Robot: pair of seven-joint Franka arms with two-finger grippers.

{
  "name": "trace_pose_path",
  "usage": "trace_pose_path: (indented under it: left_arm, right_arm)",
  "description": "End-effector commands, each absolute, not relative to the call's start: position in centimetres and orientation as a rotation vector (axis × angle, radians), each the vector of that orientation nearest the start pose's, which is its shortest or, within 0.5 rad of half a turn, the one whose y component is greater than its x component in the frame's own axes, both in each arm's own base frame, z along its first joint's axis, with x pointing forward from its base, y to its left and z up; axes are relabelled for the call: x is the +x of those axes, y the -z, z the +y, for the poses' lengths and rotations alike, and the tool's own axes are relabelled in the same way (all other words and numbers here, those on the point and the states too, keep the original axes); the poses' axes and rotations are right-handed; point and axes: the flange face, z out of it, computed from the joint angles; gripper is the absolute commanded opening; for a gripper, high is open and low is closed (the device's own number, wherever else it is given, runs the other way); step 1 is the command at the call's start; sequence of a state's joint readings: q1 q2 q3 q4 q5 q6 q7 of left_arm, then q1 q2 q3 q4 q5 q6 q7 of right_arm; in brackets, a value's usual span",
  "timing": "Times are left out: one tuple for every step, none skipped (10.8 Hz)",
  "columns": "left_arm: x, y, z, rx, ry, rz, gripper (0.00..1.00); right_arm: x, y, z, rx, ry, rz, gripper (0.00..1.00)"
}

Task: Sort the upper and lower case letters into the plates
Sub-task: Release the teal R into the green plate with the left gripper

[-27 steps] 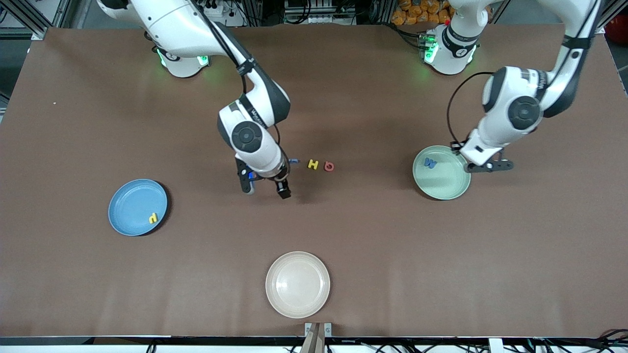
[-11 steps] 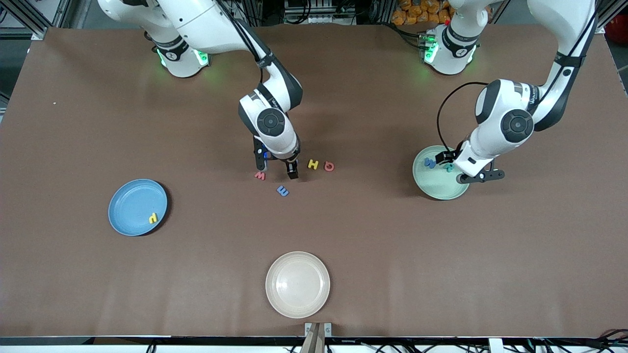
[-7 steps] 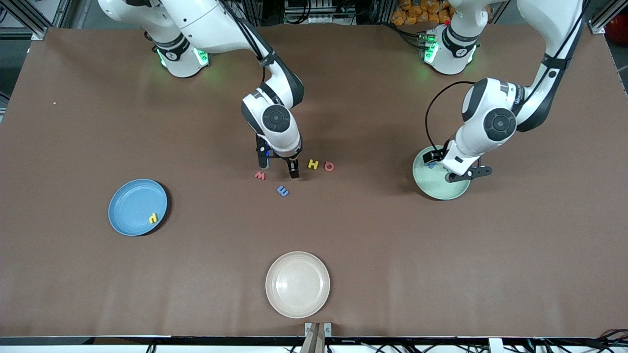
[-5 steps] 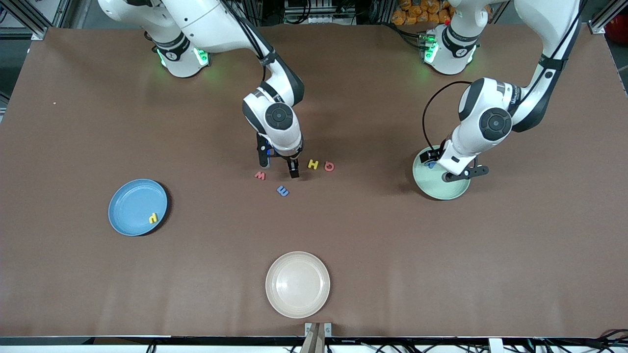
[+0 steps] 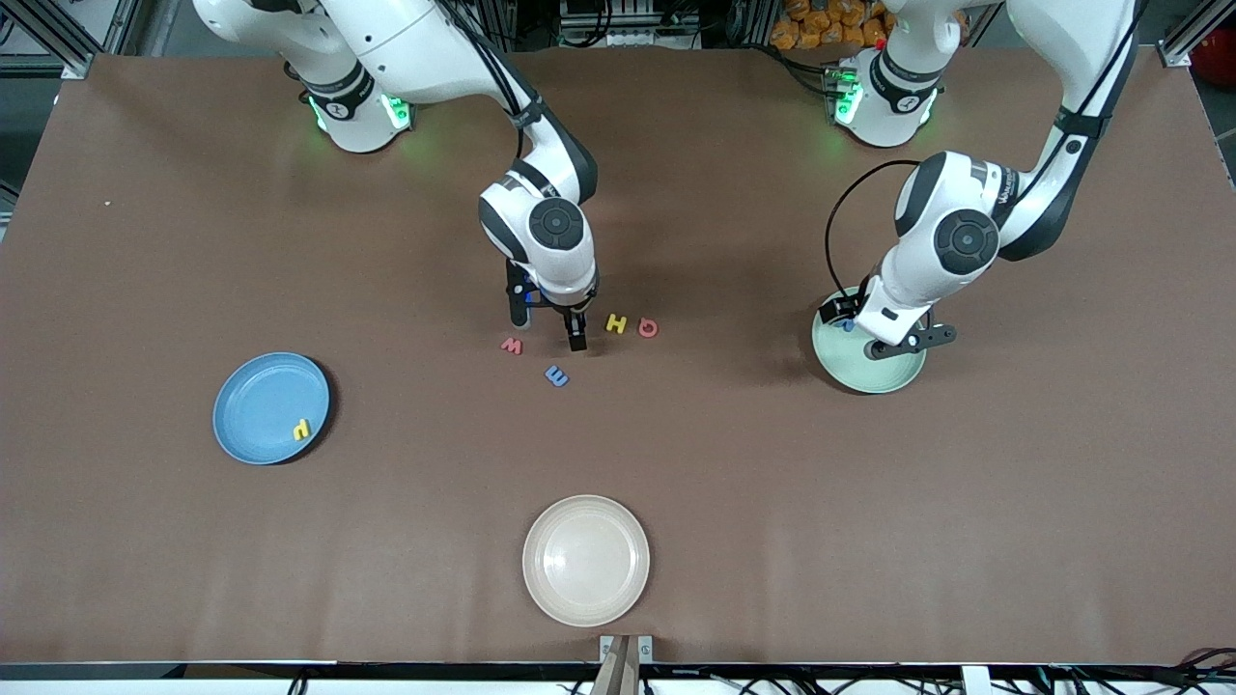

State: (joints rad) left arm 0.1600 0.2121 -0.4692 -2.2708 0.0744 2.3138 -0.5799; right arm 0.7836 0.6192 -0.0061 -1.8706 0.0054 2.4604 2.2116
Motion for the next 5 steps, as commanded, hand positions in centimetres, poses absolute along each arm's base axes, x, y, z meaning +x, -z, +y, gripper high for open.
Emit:
trace_pose_path:
  left_arm:
    - [49.85,-26.46,-16.2,-3.11,-0.236,-0.381,1.0]
    - [49.92,-26.72,-16.2,-3.11,-0.229,-0.384,1.0]
    - [49.98,-26.79,-16.05,-3.111,-0.228,-0.388,1.0]
    - [49.98,-26.79,-16.05,-3.11,-0.227,-0.391,1.0]
    - [49.98,-26.79,-16.05,-3.111,-0.228,-0.388,1.0]
  right_arm:
    - [45.05,-16.8,44.71,-2.348,0.034,2.109,1.0]
    - [45.04,-16.96,44.84,-2.347,0.034,2.105,1.0]
    - [45.08,-17.15,44.88,-2.345,0.034,2.103,1.0]
    - [45.1,-17.25,44.89,-2.344,0.034,2.102,1.0]
    - [45.15,-17.4,44.95,-2.342,0.034,2.1,1.0]
